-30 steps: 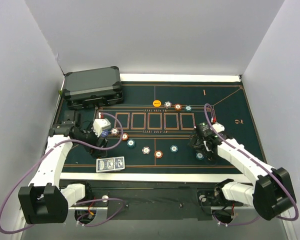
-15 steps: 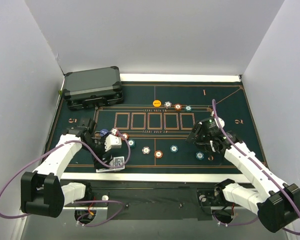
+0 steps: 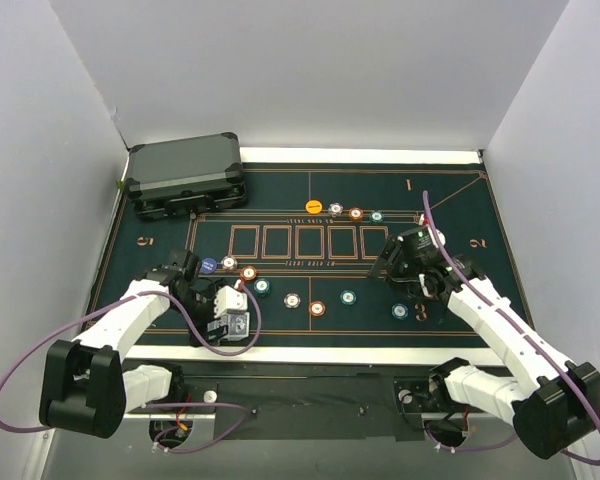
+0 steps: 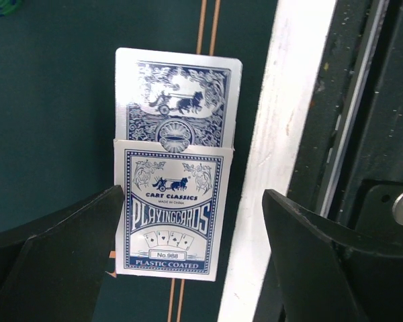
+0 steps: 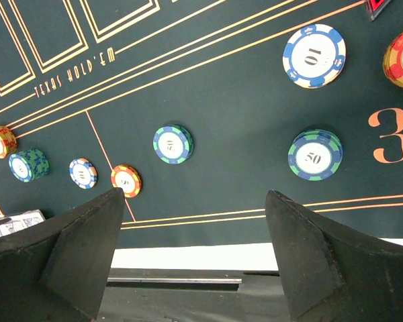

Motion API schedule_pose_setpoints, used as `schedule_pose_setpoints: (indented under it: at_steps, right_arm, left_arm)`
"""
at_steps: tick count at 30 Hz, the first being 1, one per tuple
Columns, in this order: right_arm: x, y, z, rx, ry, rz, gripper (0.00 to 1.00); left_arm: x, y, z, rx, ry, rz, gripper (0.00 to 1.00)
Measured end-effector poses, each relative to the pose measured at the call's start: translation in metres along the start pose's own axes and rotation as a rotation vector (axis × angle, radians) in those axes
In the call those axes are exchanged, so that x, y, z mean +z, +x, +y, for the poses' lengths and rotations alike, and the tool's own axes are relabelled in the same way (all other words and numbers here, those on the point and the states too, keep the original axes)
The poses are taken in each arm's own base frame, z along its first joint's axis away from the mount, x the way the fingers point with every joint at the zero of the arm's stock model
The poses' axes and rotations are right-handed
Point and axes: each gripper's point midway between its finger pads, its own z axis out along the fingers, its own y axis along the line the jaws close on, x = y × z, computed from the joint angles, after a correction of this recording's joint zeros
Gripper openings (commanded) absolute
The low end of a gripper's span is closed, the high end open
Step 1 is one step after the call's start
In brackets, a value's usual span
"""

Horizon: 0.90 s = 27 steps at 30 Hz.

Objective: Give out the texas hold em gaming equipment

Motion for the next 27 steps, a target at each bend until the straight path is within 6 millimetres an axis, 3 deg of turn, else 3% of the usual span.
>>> schedule_pose_setpoints:
  at_steps: [7, 27]
  right_arm:
    - [0.002, 0.003, 0.002, -0.012, -0.005, 0.025, 0.80]
    - [0.007, 0.008, 0.009, -0.026, -0.025, 0.053, 0.80]
  left_arm:
    - [0.002, -0.003, 0.015, 0.035, -0.051, -0.005, 0.96]
    - [0.001, -0.005, 0.029, 0.221, -0.077, 0.017, 0.96]
